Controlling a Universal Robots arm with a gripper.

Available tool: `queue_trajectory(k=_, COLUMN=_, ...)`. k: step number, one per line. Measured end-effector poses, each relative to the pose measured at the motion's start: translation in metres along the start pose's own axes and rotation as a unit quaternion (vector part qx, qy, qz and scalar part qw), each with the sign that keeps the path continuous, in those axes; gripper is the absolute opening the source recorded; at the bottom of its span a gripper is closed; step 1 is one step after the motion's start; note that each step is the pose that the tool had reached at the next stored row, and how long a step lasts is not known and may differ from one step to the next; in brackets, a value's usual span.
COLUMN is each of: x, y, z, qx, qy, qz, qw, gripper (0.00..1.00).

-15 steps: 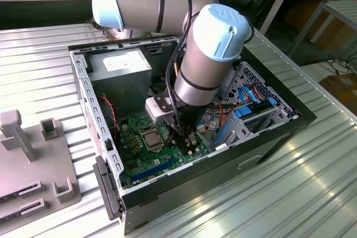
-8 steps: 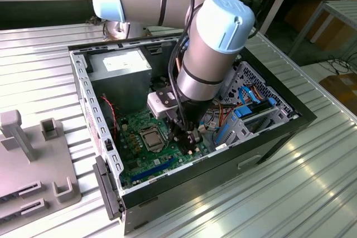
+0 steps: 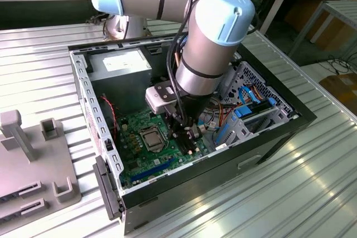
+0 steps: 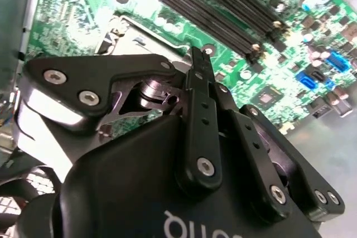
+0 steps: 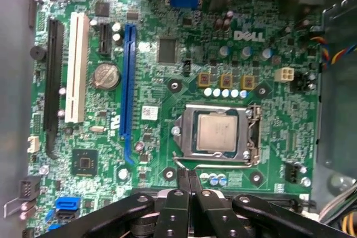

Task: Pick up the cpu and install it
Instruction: 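Install the first cpu locking lever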

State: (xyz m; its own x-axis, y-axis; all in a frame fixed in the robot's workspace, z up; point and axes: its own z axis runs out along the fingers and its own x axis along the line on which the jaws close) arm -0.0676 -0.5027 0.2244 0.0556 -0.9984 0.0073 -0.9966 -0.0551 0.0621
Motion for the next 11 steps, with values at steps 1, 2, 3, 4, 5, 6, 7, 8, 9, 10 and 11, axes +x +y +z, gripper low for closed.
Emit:
queue_trajectory(k=1, x=-0.0030, y=0.0033, z=0.0002, qx=0.0000, qy=0.0000, qz=0.000, qw=1.00000, gripper=0.11)
queue_trajectory(k=2, x=-0.0057, y=0.0060, z=0.0003, qx=0.0000, qy=0.0001, qz=0.000, qw=1.00000, gripper=0.11)
queue_trajectory(k=3, x=-0.0080, y=0.0079, z=0.0006, qx=0.0000, qy=0.0001, qz=-0.001, qw=1.00000, gripper=0.11)
queue_trajectory(k=4, x=-0.0108, y=0.0097, z=0.0009, qx=0.0000, qy=0.0002, qz=-0.001, qw=1.00000, gripper=0.11)
queue_trajectory(k=5, x=-0.0111, y=0.0097, z=0.0009, qx=0.0000, qy=0.0003, qz=-0.001, qw=1.00000, gripper=0.11)
queue_trajectory(k=6, x=-0.0110, y=0.0097, z=0.0009, qx=0.0000, qy=0.0004, qz=-0.001, qw=1.00000, gripper=0.11)
queue_trajectory(k=7, x=-0.0110, y=0.0097, z=0.0009, qx=0.0000, qy=0.0005, qz=-0.001, qw=1.00000, gripper=0.11)
queue_trajectory(k=8, x=-0.0111, y=0.0097, z=0.0009, qx=0.0000, qy=0.0005, qz=-0.001, qw=1.00000, gripper=0.11)
queue_trajectory(k=9, x=-0.0113, y=0.0097, z=0.0009, qx=-0.0001, qy=0.0013, qz=-0.001, qw=1.00000, gripper=0.11)
queue_trajectory(k=10, x=-0.0116, y=0.0097, z=0.0009, qx=-0.0001, qy=0.0021, qz=-0.001, qw=1.00000, gripper=0.11)
queue_trajectory(k=11, x=-0.0116, y=0.0097, z=0.0009, qx=-0.0001, qy=0.0022, qz=-0.001, qw=1.00000, gripper=0.11)
